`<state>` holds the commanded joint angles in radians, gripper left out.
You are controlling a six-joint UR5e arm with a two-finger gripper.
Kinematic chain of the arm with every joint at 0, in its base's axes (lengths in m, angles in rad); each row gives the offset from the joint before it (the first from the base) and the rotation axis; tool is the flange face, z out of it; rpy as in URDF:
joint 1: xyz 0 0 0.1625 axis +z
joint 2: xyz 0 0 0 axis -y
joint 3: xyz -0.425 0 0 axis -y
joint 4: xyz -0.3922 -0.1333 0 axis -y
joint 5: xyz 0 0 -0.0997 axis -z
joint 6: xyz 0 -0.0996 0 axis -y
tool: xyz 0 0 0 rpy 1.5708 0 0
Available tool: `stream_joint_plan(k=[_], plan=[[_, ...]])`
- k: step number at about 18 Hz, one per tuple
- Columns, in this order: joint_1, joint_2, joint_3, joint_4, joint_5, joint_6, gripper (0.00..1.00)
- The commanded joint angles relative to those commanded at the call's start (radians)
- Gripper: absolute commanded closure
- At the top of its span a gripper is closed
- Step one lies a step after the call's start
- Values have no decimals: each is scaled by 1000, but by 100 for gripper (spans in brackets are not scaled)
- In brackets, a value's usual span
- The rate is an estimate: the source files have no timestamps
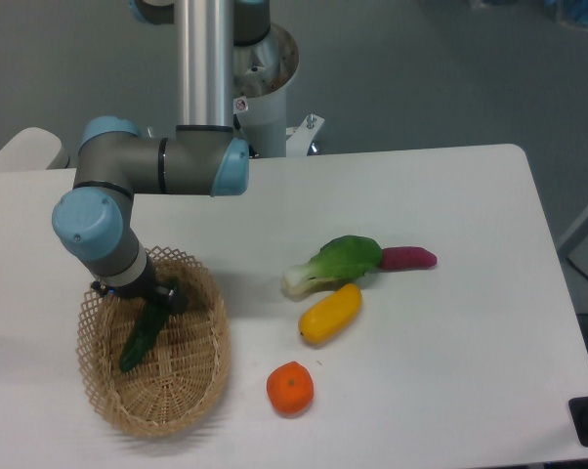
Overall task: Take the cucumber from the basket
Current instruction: 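Close the gripper on the cucumber's end, then lift the cucumber out of the basket toward the tangerine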
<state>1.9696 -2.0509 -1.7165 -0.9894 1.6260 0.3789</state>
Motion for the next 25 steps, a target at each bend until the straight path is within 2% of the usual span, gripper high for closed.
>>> stream_joint_plan(k=[1,3,8,10,13,16,21,25], plan=[[0,-2,0,0,2,3,1],[0,-3,0,0,15,6,18],[-2,-5,6,0,18,15,54],[-2,-5,12,0,18,15,60],[-2,-3,18,0,18,17,67],[-2,0,34,-2,18,37,68],[20,31,150,-41,20,132,68],[118,44,247,-118,14,243,68]])
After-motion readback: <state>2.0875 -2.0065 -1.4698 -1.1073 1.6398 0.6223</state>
